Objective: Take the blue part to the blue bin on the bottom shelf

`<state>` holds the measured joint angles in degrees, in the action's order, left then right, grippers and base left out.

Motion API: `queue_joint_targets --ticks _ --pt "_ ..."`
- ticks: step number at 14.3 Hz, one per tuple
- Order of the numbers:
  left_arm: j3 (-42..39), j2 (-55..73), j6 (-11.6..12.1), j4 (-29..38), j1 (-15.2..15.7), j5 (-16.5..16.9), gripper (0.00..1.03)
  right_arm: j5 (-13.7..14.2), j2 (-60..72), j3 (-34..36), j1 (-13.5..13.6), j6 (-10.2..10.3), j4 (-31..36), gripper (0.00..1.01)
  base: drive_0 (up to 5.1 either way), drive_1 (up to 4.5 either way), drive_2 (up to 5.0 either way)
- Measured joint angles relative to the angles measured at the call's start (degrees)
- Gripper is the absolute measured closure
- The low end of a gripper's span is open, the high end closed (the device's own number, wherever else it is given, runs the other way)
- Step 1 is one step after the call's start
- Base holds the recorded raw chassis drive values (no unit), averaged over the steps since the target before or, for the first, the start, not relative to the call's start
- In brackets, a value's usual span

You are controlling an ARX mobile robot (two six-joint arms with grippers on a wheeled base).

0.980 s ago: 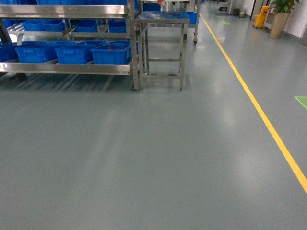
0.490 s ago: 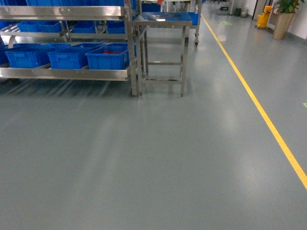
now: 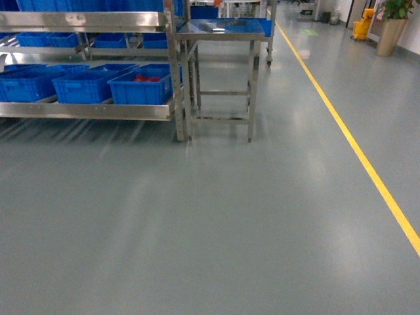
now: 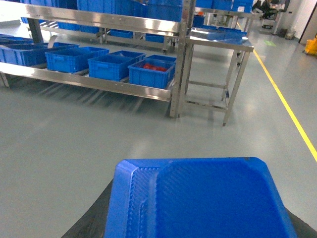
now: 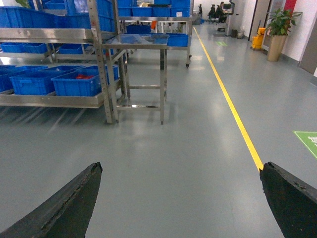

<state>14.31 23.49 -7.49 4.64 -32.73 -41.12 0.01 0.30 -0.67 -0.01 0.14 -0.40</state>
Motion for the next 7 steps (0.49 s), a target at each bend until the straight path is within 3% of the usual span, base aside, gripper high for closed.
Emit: queue_joint_targets --ticks 7 --pt "-0.02 0.09 0.02 -0.07 -0.02 0.04 0.6 0.0 0.0 0.0 0.0 0.0 0.31 0.03 0.1 4.38 -4.3"
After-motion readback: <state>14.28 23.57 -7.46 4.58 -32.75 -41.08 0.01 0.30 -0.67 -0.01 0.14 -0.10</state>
